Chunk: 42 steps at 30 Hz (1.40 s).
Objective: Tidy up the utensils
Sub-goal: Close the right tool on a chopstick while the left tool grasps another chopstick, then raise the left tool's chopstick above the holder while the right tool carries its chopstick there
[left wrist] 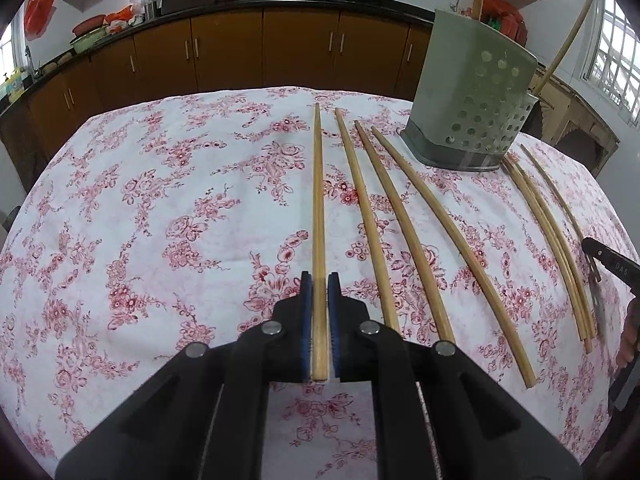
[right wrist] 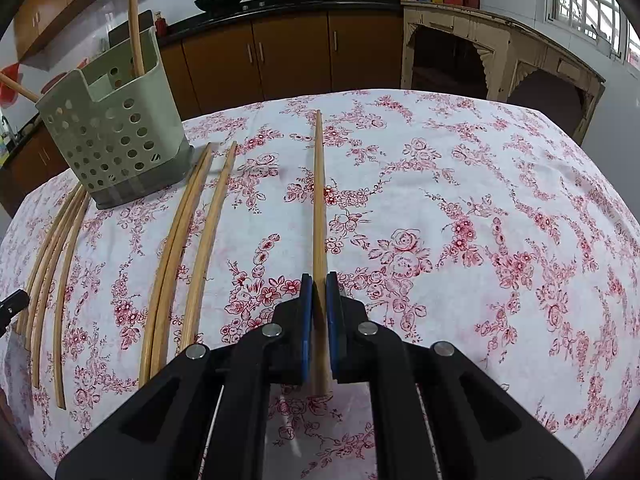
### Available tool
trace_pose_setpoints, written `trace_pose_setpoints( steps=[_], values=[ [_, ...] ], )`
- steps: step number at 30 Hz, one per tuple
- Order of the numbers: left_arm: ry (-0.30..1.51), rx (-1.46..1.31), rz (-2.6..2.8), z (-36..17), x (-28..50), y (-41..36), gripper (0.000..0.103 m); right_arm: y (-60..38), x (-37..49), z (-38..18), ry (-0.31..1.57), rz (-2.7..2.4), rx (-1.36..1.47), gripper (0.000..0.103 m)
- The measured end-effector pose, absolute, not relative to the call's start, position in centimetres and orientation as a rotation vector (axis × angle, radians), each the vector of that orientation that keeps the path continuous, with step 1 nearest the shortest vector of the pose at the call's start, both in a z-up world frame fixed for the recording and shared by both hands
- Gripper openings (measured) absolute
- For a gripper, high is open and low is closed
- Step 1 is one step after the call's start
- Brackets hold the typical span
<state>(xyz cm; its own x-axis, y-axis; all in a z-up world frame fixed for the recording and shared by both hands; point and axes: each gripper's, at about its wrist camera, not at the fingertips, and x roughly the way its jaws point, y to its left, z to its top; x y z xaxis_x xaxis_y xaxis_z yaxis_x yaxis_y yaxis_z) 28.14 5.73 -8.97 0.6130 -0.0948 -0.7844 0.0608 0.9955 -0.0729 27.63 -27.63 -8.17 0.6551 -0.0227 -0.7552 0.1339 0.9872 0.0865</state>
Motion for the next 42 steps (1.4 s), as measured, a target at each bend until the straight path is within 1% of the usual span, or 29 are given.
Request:
trace_pose_setpoints(
  steps=[15, 21, 28, 33, 42],
  values=[
    [0.908, 0.041, -0.077, -9.0, 27.6, 5.0, 0.011, -27.5, 27.3, -8.2, 0.854, -0.087, 0.137, 0.008],
    [0.907, 0.052, -0.073, -9.0, 27.1, 5.0, 0.008, -27.4, 26.8, -8.1, 0.850, -0.074, 0.129, 0.008],
    [0.917, 0.073, -0.076, -8.4, 25.5, 5.4, 0.008, -27.7, 24.3, -6.0, 0.764, -0.071, 0.110, 0.008],
    [0.853, 0.097, -0.084, -6.2, 24.1, 5.5, 0.008, -28.2, 23.0, -3.3, 0.680, -0.083, 0.089, 0.008],
    [0.669, 0.093, -0.120, 0.5, 22.2, 5.8, 0.008, -28.7, 21.6, 1.4, 0.531, -0.085, 0.075, 0.008]
  ],
)
